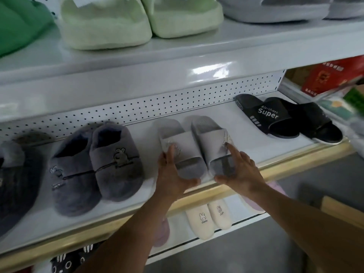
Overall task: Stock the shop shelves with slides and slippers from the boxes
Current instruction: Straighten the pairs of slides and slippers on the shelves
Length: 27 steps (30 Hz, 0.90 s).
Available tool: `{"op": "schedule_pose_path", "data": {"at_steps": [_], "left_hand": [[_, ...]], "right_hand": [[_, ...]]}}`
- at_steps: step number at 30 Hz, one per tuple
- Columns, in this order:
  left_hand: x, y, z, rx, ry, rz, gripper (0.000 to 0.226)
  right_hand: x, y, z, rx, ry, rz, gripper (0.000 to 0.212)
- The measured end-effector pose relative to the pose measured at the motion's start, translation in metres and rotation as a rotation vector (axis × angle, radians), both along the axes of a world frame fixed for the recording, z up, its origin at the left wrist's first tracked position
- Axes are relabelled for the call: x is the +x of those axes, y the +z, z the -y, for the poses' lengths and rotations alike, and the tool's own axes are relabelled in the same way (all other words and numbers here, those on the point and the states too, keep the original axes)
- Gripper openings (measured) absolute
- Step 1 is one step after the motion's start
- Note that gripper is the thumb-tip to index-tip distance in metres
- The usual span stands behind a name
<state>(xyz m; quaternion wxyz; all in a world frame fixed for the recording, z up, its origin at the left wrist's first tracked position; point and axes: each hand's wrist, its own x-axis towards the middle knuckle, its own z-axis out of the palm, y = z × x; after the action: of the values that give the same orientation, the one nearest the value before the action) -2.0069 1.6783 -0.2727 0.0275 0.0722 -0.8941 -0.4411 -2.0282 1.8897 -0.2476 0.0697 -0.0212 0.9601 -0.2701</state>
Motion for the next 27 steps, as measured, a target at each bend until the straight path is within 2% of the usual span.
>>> {"op": "schedule_pose_path", "data": {"at_steps": [6, 18, 27], "left_hand": [[-0.026, -0.001, 0.004, 0.029, -0.069, -0.021, 0.134], [-0.034, 0.006, -0.004, 0.001, -0.053, -0.015, 0.129], [-0.034, 0.019, -0.02, -0.018, 0.088, 0.051, 0.139]], "right_hand": [[-0.038, 0.0, 0.005, 0.03, -0.008, -0.003, 0.105], [-0.072, 0.001, -0.003, -0.019, 0.06, 0.0, 0.103], [-0.079, -0.004, -0.016, -0.093, 0.165, -0.012, 0.102]]}}
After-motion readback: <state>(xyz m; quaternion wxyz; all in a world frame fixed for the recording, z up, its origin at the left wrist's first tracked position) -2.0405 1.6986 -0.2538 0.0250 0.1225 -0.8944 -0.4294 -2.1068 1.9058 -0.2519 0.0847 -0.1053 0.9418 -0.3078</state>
